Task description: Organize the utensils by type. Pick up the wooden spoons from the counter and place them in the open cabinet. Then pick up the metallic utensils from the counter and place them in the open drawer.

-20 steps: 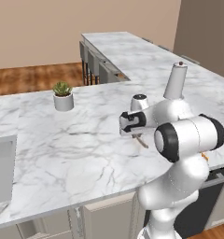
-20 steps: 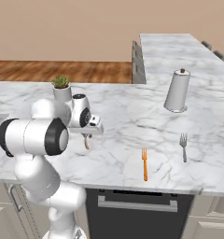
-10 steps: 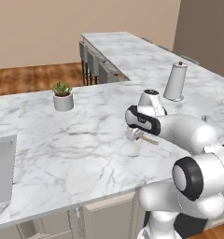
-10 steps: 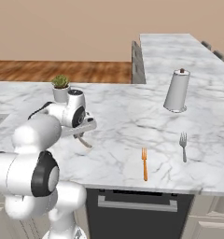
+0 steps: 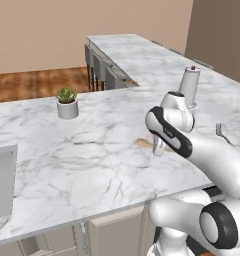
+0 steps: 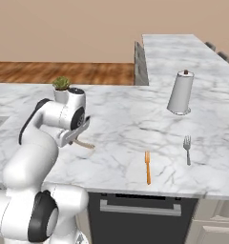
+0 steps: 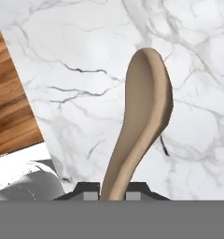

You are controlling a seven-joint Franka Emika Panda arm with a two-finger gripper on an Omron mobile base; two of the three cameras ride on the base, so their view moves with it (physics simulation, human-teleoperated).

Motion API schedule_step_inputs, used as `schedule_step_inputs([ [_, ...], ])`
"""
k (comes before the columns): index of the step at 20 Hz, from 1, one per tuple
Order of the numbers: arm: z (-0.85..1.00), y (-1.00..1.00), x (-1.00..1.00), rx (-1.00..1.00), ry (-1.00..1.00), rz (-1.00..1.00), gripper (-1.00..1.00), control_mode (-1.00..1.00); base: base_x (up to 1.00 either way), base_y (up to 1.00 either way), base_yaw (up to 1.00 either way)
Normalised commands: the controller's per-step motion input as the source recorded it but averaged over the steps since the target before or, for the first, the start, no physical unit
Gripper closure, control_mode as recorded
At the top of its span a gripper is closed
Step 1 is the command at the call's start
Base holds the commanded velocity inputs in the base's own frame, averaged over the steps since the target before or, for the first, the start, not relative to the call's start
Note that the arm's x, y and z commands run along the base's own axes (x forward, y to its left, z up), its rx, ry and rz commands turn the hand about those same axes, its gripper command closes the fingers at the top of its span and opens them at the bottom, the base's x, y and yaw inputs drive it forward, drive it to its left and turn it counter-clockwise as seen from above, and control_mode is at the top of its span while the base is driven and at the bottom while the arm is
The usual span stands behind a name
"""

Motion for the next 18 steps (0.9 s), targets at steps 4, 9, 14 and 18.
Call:
schedule_step_inputs([
  [4, 0.34, 0.0, -0.34, -0.04, 0.11, 0.29, 1.0, -1.0, 0.0, 0.0, 0.0],
  [9, 0.0, 0.0, -0.02, -0.02, 0.05, 0.02, 1.0, -1.0, 0.0, 0.0, 0.0],
  [14, 0.0, 0.0, -0.1, 0.0, 0.0, 0.02, 1.0, 1.0, -0.13, 0.01, 0.04],
  [18, 0.0, 0.0, 0.0, 0.0, 0.0, 0.0, 1.0, 1.0, -0.76, 0.01, 0.22],
])
